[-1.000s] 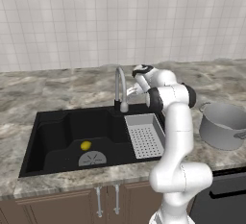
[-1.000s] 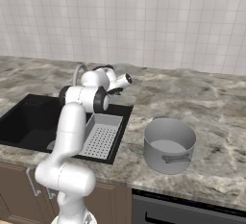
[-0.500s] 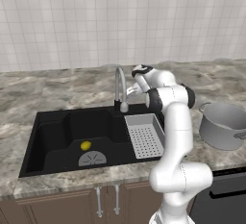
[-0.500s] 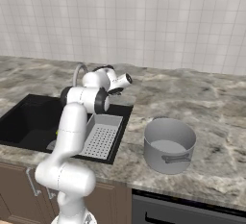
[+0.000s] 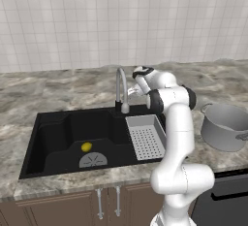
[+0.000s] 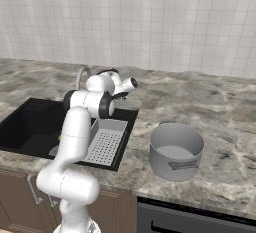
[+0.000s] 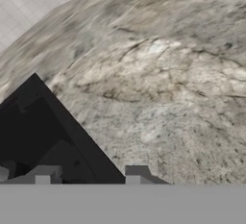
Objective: Dump the lemon from the pot into the sink. Then turn on the water and wash the lemon. Then turn off the water and put the lemon back in the pot.
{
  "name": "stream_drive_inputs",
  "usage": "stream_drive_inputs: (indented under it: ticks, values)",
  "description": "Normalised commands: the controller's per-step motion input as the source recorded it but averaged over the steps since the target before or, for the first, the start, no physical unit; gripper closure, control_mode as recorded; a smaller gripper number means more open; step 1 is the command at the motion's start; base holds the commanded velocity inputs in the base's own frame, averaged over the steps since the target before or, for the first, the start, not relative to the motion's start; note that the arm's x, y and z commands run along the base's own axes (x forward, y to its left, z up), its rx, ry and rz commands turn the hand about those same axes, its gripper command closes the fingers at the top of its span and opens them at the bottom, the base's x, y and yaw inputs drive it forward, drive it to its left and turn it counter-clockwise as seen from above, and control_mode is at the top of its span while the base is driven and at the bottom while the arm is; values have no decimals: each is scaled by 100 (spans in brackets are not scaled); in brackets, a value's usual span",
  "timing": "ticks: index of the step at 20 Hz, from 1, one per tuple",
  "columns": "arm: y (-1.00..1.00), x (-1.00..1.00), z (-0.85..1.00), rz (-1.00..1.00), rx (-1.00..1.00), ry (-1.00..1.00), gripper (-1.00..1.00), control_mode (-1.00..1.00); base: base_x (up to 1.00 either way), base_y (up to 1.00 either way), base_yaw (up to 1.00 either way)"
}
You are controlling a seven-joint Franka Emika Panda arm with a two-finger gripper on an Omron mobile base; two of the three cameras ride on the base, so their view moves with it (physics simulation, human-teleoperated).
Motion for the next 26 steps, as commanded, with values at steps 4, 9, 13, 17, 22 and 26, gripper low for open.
stream_drive_inputs:
  ticks: [4,9,13,17,22,26]
  values:
    - [-71,0,-40,-8,0,0,100,-100,0,0,0]
    - [-94,0,-39,-7,0,0,100,-100,0,0,0]
    - [-99,0,-39,-6,0,0,100,-100,0,0,0]
    - [-96,0,-33,-7,0,0,100,-100,0,0,0]
    - [-97,-1,-42,-6,0,1,100,-100,0,0,0]
    - [-85,0,-47,-5,0,1,100,-100,0,0,0]
